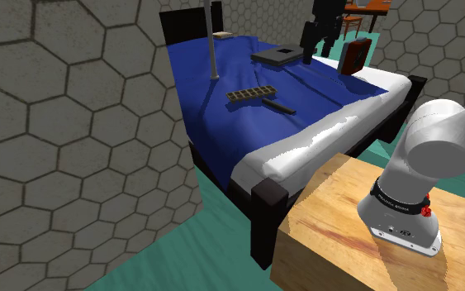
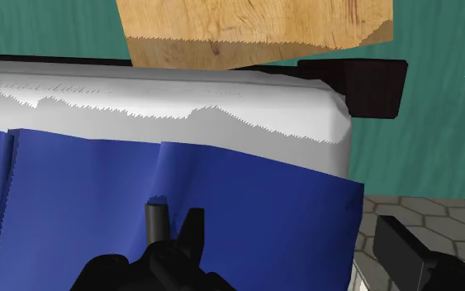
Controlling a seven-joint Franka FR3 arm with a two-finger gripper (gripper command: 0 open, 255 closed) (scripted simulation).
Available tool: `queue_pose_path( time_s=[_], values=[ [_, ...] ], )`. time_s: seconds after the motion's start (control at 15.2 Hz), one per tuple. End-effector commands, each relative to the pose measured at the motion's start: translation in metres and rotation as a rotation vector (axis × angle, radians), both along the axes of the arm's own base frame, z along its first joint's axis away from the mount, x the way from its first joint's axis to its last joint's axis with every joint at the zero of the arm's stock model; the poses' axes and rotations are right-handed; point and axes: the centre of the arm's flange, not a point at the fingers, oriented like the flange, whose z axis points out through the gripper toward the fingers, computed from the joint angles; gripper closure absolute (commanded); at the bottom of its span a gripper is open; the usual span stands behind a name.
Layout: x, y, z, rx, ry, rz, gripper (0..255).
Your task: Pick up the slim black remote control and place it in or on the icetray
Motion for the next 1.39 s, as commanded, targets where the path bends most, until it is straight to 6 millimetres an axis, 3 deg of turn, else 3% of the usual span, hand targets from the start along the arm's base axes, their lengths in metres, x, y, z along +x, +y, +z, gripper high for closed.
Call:
queue_pose_path(
  time_s=[0.0,1.32],
  values=[
    [0.0,0.0,0.0,0.0,0.0,0.0,0],
    [0.139,-0.154,-0.174,0.055,0.027,-0.063,0]
  ],
)
